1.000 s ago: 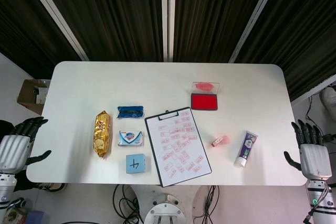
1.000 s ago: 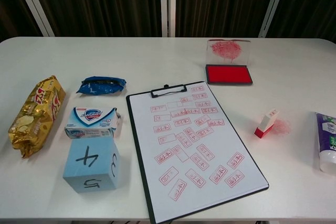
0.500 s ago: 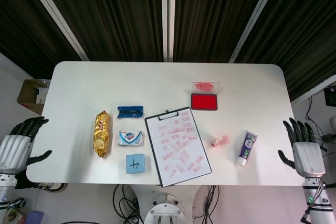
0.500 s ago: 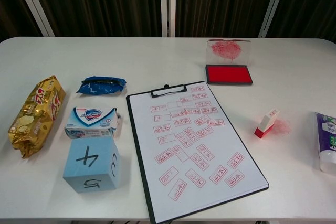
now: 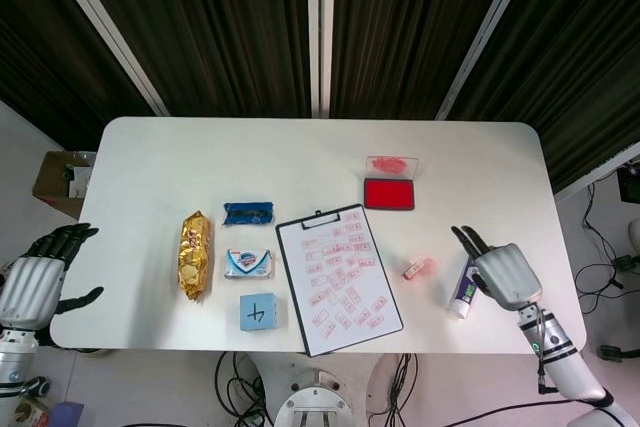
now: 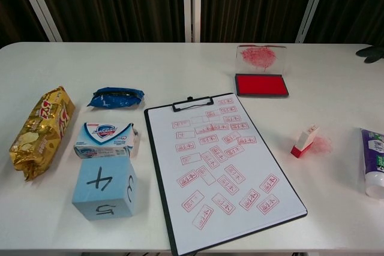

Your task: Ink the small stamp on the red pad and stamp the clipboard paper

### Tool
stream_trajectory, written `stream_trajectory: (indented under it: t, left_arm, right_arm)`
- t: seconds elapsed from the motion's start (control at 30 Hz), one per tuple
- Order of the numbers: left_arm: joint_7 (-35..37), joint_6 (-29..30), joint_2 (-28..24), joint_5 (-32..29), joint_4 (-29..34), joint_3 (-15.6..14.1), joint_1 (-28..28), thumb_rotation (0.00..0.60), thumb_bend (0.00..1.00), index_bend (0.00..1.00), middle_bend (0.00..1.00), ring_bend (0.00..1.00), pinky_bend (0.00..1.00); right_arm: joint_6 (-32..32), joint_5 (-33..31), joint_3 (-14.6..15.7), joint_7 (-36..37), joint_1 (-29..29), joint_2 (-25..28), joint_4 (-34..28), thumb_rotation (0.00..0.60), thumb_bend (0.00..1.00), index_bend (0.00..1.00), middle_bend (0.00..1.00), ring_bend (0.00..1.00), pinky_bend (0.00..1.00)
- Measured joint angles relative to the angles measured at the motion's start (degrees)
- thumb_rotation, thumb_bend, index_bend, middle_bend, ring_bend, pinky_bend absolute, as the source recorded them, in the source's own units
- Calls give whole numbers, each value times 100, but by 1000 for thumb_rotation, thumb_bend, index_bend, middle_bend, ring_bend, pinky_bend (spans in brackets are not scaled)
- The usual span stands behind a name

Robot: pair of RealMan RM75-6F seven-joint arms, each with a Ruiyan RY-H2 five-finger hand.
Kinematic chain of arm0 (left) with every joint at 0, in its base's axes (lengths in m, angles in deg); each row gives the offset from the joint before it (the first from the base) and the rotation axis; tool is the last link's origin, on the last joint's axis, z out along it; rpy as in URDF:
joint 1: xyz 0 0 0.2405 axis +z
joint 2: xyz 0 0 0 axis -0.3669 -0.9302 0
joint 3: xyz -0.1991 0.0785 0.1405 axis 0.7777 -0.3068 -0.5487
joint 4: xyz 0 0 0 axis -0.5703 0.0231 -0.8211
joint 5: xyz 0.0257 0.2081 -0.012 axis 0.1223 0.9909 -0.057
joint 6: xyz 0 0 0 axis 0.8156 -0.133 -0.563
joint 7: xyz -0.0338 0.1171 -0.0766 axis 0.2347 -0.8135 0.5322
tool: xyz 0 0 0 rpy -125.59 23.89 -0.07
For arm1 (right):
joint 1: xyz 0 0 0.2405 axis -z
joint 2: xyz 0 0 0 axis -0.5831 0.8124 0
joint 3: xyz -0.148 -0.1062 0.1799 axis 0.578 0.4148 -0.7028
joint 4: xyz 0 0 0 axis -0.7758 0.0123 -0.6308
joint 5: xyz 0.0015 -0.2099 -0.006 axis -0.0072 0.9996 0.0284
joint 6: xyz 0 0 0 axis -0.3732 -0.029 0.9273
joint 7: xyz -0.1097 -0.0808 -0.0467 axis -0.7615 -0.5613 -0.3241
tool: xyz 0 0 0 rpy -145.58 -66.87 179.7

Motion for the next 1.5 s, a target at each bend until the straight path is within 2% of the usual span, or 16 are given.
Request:
stream_trajectory:
  t: [0.1,0.23,0.5,0.67,0.97,1.5]
  left_arm:
    - [20,-9,9,-23,-33,0,4,600,0,197,171,155,255]
    - [52,-40,10,-51,-78,0,0,600,0,197,171,155,254]
    - [120,-73,43,-77,-157,-1,-10,600,0,198,171,155,255]
    - [133,-73,51,-81,-182,-7,-5,600,0,197,171,155,255]
    - [150,-50,32,-78,-189,-12,10,600,0,197,172,155,255]
    - [184,-53,1,-81,-191,-8,7,600,0,197,171,155,255]
  right_arm:
    - [344,-29,46,-136,-214,-315,281,600,203,115,204,772,964]
    - [445,-43,95,-121,-362,-706,665,600,204,144,223,772,964]
    - [351,126,183,465,-580,-1286,1466,600,226,296,308,772,964]
    - [169,256,252,826,-682,-1634,1915,600,228,330,351,773,966]
    - [101,264,355,958,-776,-1902,2233,600,228,398,391,773,968]
    - [35,193,451,1071,-837,-2118,2434,600,243,467,436,773,971]
